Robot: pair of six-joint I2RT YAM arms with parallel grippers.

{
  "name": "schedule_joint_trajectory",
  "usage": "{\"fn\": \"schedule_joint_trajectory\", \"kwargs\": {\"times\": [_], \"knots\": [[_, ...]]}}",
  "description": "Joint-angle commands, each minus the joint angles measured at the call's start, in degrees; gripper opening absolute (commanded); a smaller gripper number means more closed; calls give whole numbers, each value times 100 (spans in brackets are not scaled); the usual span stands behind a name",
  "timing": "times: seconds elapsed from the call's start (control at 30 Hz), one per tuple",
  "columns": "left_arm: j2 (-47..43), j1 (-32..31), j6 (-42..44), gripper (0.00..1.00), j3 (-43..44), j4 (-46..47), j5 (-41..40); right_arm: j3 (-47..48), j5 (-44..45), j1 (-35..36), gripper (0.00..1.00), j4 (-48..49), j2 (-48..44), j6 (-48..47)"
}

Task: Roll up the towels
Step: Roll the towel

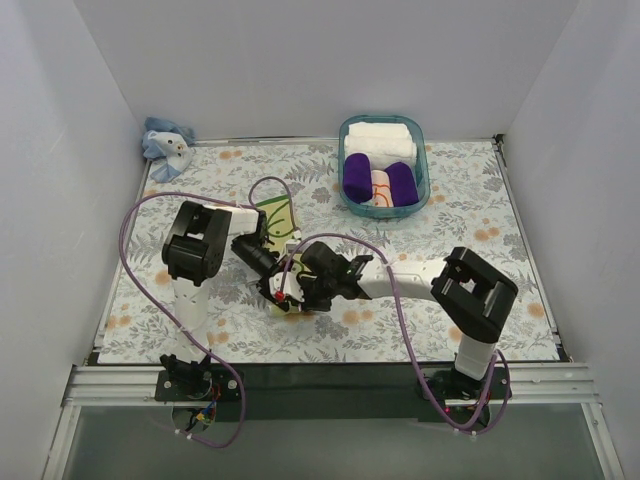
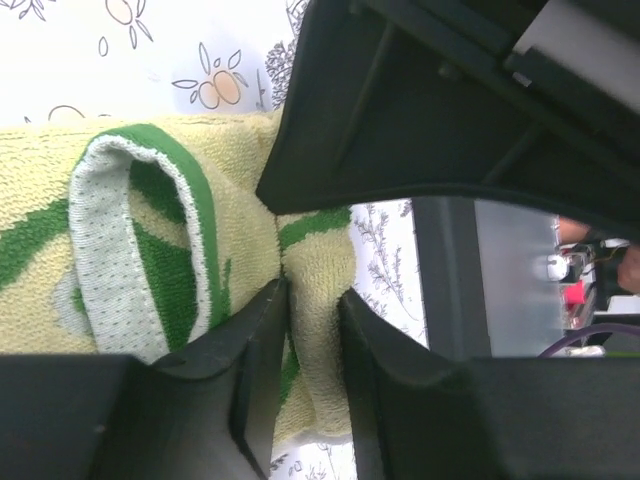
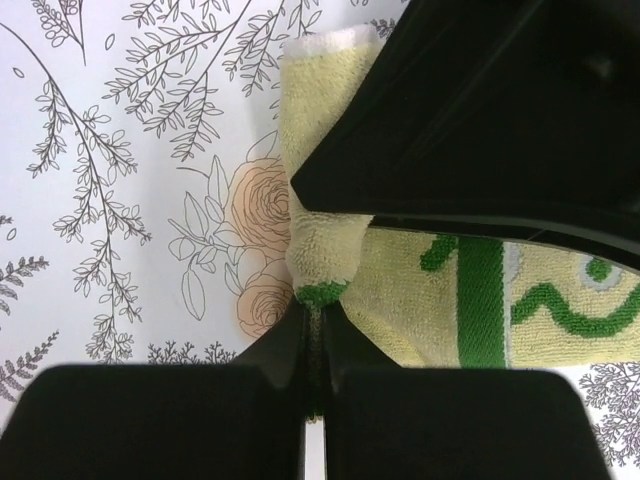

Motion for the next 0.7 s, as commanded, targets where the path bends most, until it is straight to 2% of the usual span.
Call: {"fn": "schedule_joint_trajectory", "kwargs": {"times": [0.0,0.1,0.13,0.17,0.3,0.57,0.6,0.67], "knots": [[-110,129,159,30,51,163,106,396,-261,18,1,-452,121,-162],[-435,340,-61,39,-63,496,158,607,-674,-79,1,-953,130,-215],[-592,393,-131,52,-72,584,194,660,-892,-131,1,-1077,156,-207],[-655,507,-175,54,-90,620,211,791,-982,-158,1,-1200,191,-198],[-954,841,-290,55,-64,708,168,1177,-1316,-316,1,-1859,472,-66],[-1498,1834,-9,55,34,488,-52,1854,-2124,-694,1,-2458,1060,311],[-1630,2235,9,54,-19,514,-52,1951,-2221,-720,1,-2615,1140,408],[-2209,2527,-9,55,-360,821,-165,2285,-2520,-834,1,-2791,1429,549]]}}
